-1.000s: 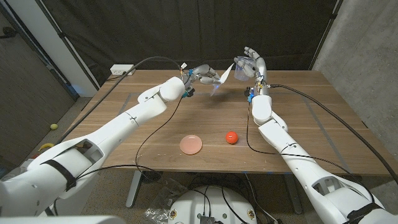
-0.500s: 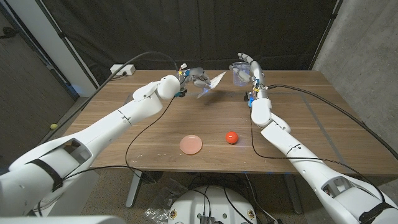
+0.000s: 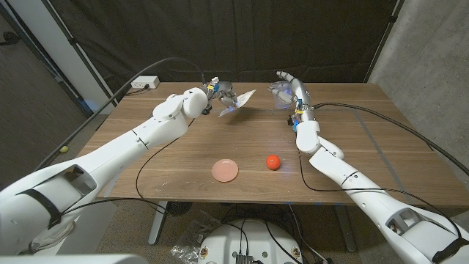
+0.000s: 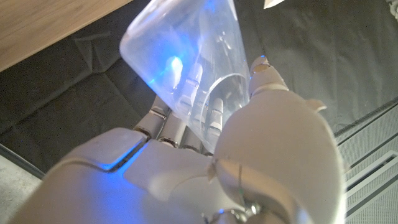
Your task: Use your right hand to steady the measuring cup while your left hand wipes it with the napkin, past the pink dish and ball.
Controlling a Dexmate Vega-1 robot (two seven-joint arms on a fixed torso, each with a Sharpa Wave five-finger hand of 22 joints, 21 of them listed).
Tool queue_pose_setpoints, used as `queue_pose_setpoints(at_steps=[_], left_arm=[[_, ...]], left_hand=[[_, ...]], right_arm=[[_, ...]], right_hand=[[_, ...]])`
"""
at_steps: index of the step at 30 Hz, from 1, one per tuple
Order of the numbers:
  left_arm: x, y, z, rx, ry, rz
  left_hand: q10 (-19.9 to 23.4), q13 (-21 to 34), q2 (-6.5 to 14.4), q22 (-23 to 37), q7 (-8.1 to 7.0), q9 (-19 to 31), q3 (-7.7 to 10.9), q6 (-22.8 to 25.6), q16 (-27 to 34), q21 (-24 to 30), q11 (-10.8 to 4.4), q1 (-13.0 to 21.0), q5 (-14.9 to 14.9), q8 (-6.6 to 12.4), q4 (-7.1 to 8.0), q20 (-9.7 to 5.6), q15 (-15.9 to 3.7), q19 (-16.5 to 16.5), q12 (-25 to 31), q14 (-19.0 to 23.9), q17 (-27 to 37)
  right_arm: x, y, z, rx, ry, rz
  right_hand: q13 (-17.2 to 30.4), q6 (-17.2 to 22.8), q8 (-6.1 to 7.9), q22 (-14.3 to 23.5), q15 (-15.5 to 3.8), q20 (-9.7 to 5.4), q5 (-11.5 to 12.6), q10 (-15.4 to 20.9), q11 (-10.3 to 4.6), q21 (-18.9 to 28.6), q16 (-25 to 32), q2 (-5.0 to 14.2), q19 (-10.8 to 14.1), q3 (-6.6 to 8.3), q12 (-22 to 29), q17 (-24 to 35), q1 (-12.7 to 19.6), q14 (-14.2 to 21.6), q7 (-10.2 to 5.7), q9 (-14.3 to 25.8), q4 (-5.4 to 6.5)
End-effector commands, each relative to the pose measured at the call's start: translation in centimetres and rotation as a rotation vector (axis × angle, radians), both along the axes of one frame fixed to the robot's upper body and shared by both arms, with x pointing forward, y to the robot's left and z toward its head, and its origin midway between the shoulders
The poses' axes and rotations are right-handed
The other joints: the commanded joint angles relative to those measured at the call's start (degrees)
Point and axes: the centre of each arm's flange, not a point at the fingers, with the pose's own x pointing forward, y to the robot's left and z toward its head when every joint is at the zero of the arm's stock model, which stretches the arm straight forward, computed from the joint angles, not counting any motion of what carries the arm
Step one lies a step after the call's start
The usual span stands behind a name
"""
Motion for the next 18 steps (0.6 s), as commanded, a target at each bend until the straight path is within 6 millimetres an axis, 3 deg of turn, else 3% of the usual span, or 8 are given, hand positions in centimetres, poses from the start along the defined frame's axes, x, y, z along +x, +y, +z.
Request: queue_pose_setpoints(at_steps=[1, 18], left_arm=[[-0.7, 1.5, -0.6, 0.101, -0.003, 0.148], [-0.6, 2.0, -1.5, 0.164, 0.035, 0.225]], left_hand=[[-0.08, 0.17, 0.16, 0.12, 3.05, 0.16, 0.42, 3.24, -0.11, 0.40, -1.59, 0.27, -0.18, -0.09, -0.02, -0.17, -1.93, 0.28, -0.10, 0.51, 0.30], [-0.24, -0.12, 0.07, 0.02, 2.68, -0.20, 0.80, 3.05, -0.64, 0.71, -1.59, 0.33, -0.27, -0.72, 0.01, -0.34, -2.02, 0.18, -0.61, 0.47, 0.39]], right_arm=[[0.6, -0.3, -2.0, -0.065, 0.050, -0.074], [2.2, -0.2, -4.8, -0.063, 0.143, -0.110]], right_hand=[[0.11, 0.51, 0.22, 0.00, -7.51, -10.08, -0.15, 0.34, 0.01, 0.24, 0.10, 7.97, -0.24, 0.25, 0.05, 0.04, 7.85, -0.30, -0.24, 0.11, 0.05], [0.11, 0.69, 0.22, -2.41, -7.39, -10.07, -0.15, 0.37, -0.29, -2.33, -0.55, 7.74, -1.27, 0.62, -0.03, -0.39, 7.24, -2.74, -0.48, 0.10, 0.52]])
